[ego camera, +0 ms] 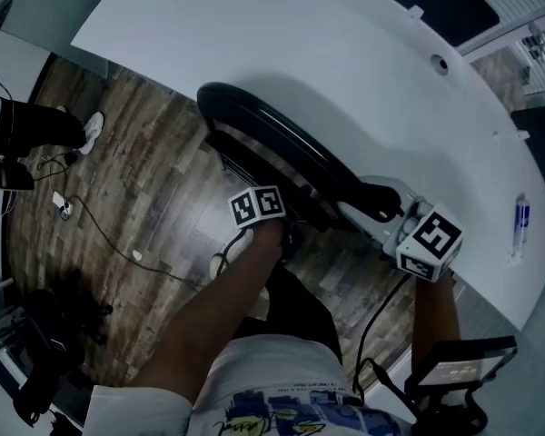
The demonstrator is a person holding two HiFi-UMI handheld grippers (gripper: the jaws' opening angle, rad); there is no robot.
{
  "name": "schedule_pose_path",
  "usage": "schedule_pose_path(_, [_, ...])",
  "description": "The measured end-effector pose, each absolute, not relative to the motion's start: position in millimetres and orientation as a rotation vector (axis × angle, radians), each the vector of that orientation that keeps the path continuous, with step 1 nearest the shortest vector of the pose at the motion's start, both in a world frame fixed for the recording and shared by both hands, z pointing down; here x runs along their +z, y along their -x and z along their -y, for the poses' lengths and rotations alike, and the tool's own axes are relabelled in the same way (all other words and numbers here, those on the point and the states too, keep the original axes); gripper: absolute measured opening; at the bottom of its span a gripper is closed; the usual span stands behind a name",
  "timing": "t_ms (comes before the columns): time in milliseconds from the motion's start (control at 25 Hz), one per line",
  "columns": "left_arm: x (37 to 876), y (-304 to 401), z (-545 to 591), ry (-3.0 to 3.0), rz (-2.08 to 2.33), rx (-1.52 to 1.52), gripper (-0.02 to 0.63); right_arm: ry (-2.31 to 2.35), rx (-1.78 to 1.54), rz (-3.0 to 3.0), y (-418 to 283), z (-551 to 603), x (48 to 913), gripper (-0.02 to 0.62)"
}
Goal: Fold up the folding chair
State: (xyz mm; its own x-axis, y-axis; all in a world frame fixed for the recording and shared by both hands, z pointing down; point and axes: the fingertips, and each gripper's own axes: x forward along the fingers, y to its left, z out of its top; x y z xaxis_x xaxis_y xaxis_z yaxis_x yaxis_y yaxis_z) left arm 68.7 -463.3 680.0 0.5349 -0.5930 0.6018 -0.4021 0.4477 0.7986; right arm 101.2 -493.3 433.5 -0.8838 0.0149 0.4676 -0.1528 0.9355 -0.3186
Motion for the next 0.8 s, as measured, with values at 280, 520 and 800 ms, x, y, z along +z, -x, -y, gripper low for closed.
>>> schedule_pose_path(280, [676.2,-63.3,469.1,-1.215,1.085,-0.095,0.252,-0.239,0.343,2.547,-107.3,508.4,442.9,0.146])
schedule_pose_path(520, [670.1,-47.3,466.7,-1.245,1.085,-0.076,0.252,-0.401,0.255,2.545,-117.0,529.2,426.5,0.169])
schedule_pose_path(800, [619.6,-9.8,426.1,-1.380,1.080,-0.084,0.252,-0.659,0.137,2.559,-122.8,497.2,357.7,0.167])
